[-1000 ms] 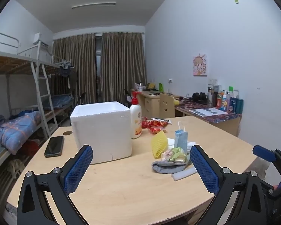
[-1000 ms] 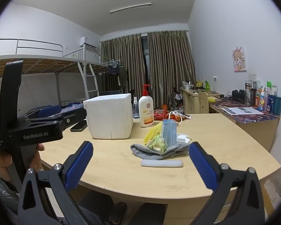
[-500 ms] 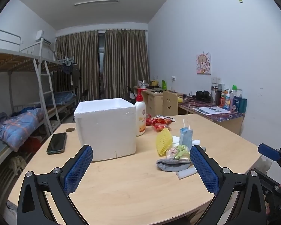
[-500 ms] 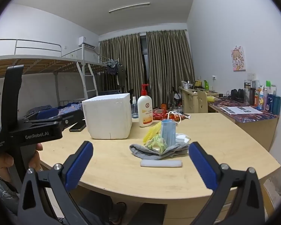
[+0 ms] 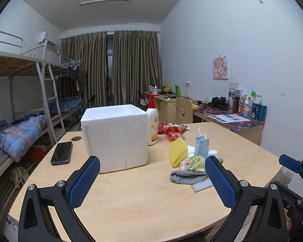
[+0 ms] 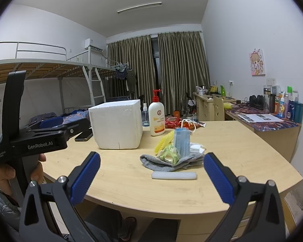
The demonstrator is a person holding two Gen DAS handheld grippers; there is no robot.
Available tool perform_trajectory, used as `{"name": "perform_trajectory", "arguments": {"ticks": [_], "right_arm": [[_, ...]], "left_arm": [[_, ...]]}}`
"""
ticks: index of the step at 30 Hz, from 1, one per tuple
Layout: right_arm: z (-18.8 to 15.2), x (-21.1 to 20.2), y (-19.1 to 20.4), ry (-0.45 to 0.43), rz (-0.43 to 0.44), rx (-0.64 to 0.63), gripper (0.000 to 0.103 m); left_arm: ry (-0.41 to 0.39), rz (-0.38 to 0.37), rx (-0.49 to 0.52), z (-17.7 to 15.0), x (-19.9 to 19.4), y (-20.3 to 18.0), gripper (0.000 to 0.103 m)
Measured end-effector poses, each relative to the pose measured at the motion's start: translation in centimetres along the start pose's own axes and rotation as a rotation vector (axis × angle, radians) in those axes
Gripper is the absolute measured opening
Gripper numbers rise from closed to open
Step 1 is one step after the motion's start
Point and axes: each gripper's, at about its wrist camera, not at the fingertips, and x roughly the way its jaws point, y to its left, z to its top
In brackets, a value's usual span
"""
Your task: Organize soft objects
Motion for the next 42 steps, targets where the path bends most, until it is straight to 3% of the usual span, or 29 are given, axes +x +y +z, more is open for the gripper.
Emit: {"name": "perform_trajectory", "arguments": {"ticks": [42], "right_arm": [[0.3,2.2,-0.9,0.027,-0.022,0.001,0.103]], "left_arm": [[0.036,-0.032,0.016,0.2,2.3,-0.5,0.103]]}}
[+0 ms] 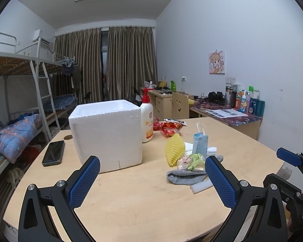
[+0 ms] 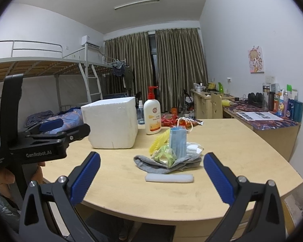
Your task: Organize soft objects
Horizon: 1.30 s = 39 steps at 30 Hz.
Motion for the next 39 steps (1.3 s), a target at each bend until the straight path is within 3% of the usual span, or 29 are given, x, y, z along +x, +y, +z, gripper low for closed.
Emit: {"name": "perform_trajectory", "arguments": {"ticks": [21,39], "right_arm": [[1.3,4.1,-2.4,0.056,0.000,0.024,0.103],[1.6,9.3,-4.6,0.170,-0.019,0.030,0.103]], "left_arm": [[0.093,-0.039,0.024,0.2,6.8,0.3,0.103],[0.281,-0.184,0.073,-1.7,14.0,-0.5,0.103]]}}
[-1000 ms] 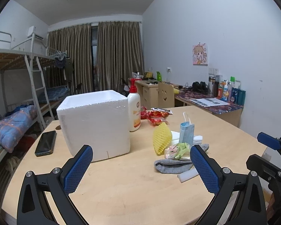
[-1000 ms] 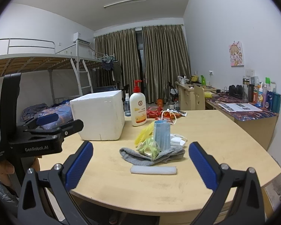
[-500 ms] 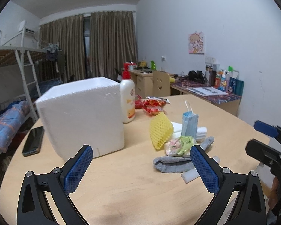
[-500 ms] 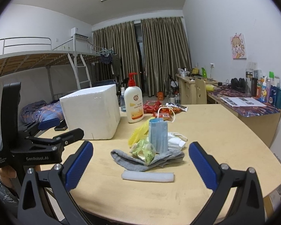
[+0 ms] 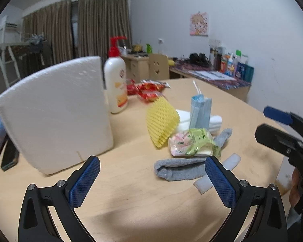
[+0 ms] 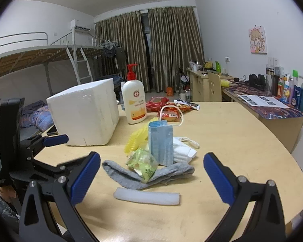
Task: Organize soft objects
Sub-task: 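Close the left gripper on the grey sock while the right gripper grasps the blue face mask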
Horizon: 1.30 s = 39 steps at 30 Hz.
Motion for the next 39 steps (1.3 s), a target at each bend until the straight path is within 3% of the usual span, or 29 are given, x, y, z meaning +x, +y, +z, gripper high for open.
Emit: {"name": "perform_trajectory", "arguments": {"ticks": [6,14,19,23,27,33,39], "right_arm": [[0.5,1.5,-0.6,0.036,-0.008,-0.004,0.103],[1.3,3.0,-1.3,0.060,-0.009,-0.006,0.103],[1.5,4.0,-1.4,0.079,-0.002,-0.008,0.103],[1.7,4.7,-1.6,0.091,0.000,-0.007,0.103],[1.7,5.2,-1.8,0.095,0.006,-0.009,0.103],[1.8,5.7,-1.9,0.105,0.009,-0.009,0.103],[1.8,7.0,-1.7,0.155,0.004,-0.007,0.103]], "left_arm": [[0.086,-0.042,-0.023,0.0,3.0,0.2,0.102],[0.195,-0.098,-0.048,-0.2,5.9,0.5,0.093],[0.249,-0.125,-0.065,-0.6,6.7,0.5,0.072],[0.262,-0.142,-0.070,-0.7,6.9,0.6,0.066],[0.258,-0.157,-0.070,-0.7,6.8,0.5,0.053],[0.254,-0.184,-0.081,-0.7,6.8,0.4,0.021],[0.218,-0.217,-0.099,-0.6,6.2,0.8,0.010]]}}
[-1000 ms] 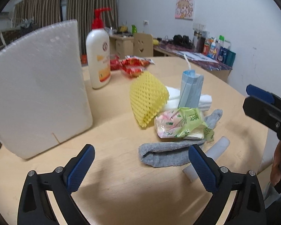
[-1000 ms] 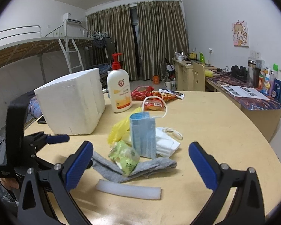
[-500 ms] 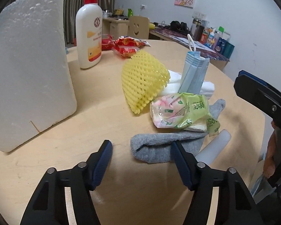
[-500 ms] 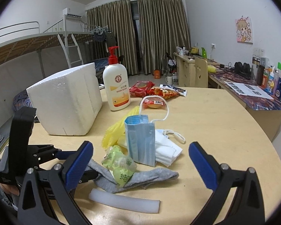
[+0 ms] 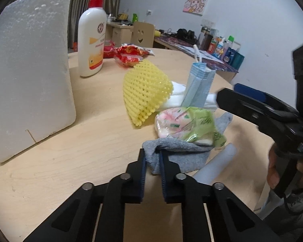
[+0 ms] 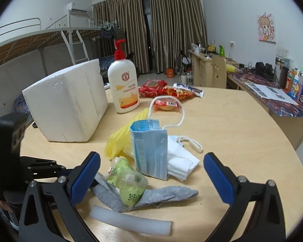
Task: Organize soft objects
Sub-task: 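Close the left gripper on the grey sock while the right gripper grasps the blue face mask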
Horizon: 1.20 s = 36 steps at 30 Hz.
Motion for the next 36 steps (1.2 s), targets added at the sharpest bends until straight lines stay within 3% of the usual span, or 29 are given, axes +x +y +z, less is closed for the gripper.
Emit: {"name": "perform_trajectory", "arguments": {"ticks": [4,12,13,15,18,22,24,27,36], "right_arm": [[0.5,0.8,-0.2,0.011,-0.009,0.023,0.103],[1.0,2.2,0.2,0.016,-0.033,0.038,0.102],[0.9,2.5,0.2,0.029,-0.026,0.039,0.099],[0.8,2.9,0.1,0.053,-0.023,0.047,0.078],[0.7,3.4,0.3,0.086,-0.031,0.044,0.063],[0.5,2.9,0.3,0.072,-0.050,0.057,0.038],[0.5,2.7,0.5,0.068,-0.053,0.044,0.020],[0.3,2.5,0.5,0.061,-0.041,0.055,0.012],[1.3,0.0,0.3,-0.024,-0.028,0.081,0.010]], "left_arm": [[-0.045,-0.044,0.022,0.0,-0.9,-0.4,0.009],[-0.063,-0.055,0.024,-0.3,-1.2,-0.5,0.009],[-0.064,-0.052,0.028,-0.3,-1.2,-0.6,0.009],[-0.064,-0.050,0.027,-0.3,-1.2,-0.6,0.009],[-0.066,-0.052,0.027,-0.4,-1.2,-0.6,0.009],[-0.074,-0.051,0.026,-0.4,-1.2,-0.5,0.009],[-0.078,-0.054,0.024,-0.5,-1.3,-0.5,0.009],[-0.090,-0.074,0.019,-0.6,-1.5,-0.4,0.009],[-0.142,-0.093,0.038,-0.1,-3.1,-1.1,0.008]]}}
